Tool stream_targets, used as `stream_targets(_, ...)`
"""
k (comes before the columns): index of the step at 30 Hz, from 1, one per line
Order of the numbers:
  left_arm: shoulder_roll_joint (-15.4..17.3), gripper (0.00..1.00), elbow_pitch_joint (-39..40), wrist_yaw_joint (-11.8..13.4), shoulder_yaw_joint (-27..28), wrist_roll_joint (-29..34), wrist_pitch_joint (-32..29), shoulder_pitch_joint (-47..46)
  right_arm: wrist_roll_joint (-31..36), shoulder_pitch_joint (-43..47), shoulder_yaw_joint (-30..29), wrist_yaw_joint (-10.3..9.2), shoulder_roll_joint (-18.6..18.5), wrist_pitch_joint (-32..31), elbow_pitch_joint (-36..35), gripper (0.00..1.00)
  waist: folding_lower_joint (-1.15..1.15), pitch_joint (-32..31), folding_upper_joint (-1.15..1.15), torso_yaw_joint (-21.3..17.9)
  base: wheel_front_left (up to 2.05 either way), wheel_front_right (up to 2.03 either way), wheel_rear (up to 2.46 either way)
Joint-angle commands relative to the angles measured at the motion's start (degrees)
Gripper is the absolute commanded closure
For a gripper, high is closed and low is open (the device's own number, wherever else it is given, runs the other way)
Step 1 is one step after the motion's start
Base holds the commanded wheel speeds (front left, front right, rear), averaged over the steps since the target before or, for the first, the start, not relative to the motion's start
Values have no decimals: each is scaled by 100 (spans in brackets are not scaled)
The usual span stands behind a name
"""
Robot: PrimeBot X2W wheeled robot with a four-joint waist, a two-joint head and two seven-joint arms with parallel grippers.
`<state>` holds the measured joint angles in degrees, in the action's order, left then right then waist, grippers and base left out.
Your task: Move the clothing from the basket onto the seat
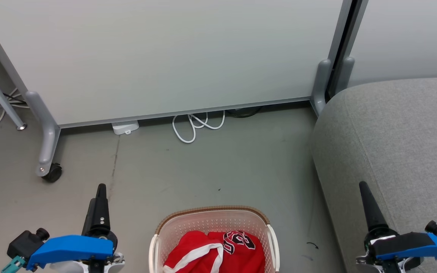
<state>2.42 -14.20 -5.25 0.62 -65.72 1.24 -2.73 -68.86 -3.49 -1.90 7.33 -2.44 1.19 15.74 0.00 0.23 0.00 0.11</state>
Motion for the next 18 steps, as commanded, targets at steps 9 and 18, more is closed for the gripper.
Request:
stream_targets(9,93,0,143,88,-244,1371,245,-100,1405,-106,109,13,-34,250,-159,0,0,7,0,20,0,0,0)
stream_targets(18,145,0,168,132,-392,2218,415,-77,2159,-95,163,15,-38,419,-170,0,0,9,0,29,0,0,0)
